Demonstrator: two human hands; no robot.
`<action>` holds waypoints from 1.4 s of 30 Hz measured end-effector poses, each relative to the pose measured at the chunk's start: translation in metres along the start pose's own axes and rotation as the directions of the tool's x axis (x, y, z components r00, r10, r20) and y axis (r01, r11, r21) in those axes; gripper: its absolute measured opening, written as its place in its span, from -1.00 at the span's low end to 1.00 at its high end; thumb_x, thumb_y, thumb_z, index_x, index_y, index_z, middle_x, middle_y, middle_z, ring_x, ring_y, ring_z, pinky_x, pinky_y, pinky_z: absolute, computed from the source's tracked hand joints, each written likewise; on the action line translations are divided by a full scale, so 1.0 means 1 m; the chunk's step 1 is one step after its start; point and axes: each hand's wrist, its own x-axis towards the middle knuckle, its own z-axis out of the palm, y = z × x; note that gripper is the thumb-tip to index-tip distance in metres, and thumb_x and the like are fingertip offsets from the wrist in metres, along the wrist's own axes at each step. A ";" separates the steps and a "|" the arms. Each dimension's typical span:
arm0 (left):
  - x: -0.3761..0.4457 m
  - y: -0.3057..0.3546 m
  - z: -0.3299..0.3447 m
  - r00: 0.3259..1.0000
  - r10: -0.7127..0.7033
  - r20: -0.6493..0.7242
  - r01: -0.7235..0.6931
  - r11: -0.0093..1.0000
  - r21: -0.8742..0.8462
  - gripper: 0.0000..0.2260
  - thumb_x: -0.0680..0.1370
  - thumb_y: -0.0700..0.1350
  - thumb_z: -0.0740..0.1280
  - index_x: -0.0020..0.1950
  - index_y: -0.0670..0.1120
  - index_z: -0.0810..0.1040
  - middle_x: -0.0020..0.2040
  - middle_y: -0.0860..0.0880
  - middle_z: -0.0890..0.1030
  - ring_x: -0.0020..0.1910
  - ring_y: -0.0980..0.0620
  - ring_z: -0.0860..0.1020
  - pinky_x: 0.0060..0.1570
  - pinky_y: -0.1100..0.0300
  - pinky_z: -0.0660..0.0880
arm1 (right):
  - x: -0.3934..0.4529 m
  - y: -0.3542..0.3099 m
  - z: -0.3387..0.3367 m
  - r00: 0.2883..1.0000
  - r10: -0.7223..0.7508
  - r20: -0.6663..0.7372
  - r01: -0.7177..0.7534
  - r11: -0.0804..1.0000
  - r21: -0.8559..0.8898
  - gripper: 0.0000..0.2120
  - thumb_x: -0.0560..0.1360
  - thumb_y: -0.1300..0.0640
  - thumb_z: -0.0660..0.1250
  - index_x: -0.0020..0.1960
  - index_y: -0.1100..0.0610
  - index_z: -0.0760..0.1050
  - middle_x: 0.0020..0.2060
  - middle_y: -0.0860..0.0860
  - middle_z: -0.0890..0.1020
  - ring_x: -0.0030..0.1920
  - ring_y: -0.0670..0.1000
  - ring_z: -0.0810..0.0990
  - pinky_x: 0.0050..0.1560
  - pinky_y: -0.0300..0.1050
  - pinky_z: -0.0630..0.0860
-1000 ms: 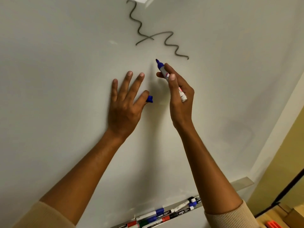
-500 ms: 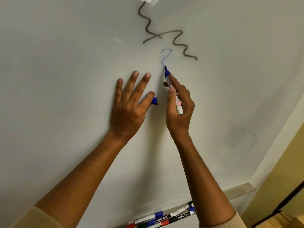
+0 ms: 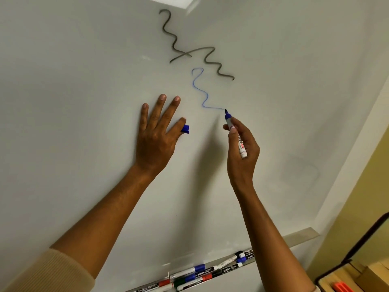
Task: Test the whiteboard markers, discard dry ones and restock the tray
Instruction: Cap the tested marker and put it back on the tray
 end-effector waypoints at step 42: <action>-0.042 0.066 -0.053 0.964 -0.099 0.245 0.225 0.795 -0.563 -0.72 0.61 -0.06 0.26 0.21 -0.21 0.58 0.23 -0.09 0.57 0.29 -0.05 0.47 0.24 -0.03 0.48 | -0.057 -0.015 -0.058 0.893 0.304 0.332 -0.423 0.821 0.384 -0.62 0.59 -0.06 0.22 -0.13 0.16 0.69 -0.32 0.15 0.65 -0.27 0.10 0.63 -0.05 -0.02 0.57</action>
